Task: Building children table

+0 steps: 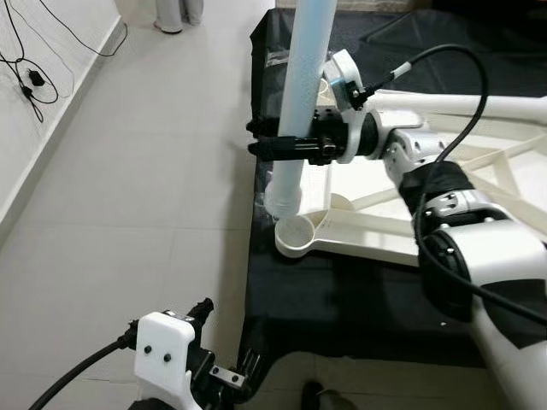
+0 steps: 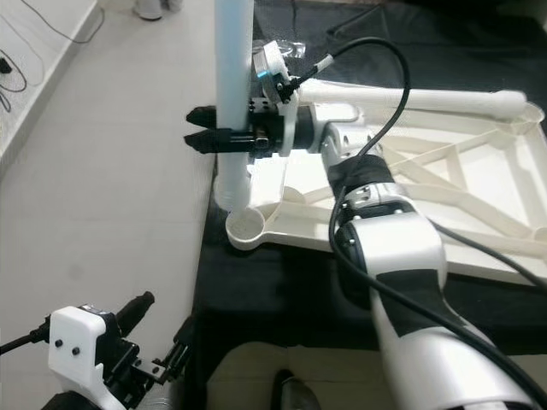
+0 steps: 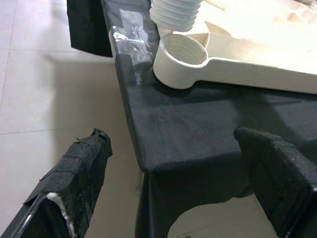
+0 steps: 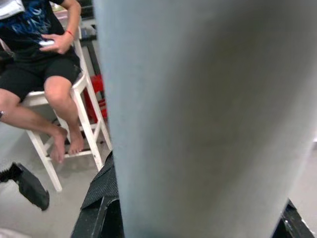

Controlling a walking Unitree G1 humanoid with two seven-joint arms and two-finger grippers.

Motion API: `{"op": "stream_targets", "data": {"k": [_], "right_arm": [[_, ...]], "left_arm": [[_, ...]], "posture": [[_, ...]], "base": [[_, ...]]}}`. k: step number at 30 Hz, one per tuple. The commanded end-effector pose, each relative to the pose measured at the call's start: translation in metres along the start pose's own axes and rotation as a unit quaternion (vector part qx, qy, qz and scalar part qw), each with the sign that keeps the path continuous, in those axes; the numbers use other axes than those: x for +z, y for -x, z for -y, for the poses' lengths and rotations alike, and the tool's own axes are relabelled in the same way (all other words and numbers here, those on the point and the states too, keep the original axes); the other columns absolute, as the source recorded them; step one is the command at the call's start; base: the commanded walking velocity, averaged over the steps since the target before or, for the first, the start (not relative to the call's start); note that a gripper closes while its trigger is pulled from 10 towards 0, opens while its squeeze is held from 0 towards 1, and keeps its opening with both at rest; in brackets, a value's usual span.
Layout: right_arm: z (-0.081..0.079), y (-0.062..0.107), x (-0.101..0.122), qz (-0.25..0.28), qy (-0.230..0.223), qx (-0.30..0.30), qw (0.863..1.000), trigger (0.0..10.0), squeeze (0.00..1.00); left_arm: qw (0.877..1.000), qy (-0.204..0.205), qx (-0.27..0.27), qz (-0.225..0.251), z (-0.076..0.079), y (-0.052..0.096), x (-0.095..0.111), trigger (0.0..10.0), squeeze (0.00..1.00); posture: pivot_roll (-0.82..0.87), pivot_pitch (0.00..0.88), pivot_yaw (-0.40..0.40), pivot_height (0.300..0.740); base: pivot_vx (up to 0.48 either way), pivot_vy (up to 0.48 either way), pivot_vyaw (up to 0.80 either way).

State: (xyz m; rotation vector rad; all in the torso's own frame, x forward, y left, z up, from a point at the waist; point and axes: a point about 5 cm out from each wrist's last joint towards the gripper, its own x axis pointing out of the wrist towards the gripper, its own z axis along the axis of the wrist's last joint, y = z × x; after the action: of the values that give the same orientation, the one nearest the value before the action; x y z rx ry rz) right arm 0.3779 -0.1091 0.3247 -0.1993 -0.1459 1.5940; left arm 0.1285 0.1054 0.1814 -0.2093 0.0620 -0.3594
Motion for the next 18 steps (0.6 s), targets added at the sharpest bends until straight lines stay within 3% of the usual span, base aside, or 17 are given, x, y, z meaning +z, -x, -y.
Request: {"op": "stream_targets", "data": {"k": [1, 14, 18], "right_arm": [[-0.001, 0.0, 0.003, -0.008, 0.013, 0.01, 1.0, 10.0, 0.0], [-0.013, -0.004, 0.008, 0.0, 0.042, 0.061, 0.997, 10.0, 0.0], [-0.023, -0.011, 0.008, -0.003, 0.049, 0.103, 0.993, 10.0, 0.0]], "left_arm": [[1.0, 0.005, -0.004, -0.008, 0.001, 0.003, -0.002, 10.0, 0.0], [1.0, -0.01, -0.011, -0.012, -0.006, 0.005, 0.0, 10.0, 0.0], [1.0, -0.017, -0.012, -0.014, -0.01, 0.005, 0.001, 10.0, 0.0]], "posture": [[0.21, 0.334, 0.008, 0.74], [0.22, 0.307, 0.043, 0.74], [0.22, 0.297, 0.052, 0.74]], "base": [[0.0, 0.0, 0.0], [0.0, 0.0, 0.0], [0.0, 0.0, 0.0]]}}
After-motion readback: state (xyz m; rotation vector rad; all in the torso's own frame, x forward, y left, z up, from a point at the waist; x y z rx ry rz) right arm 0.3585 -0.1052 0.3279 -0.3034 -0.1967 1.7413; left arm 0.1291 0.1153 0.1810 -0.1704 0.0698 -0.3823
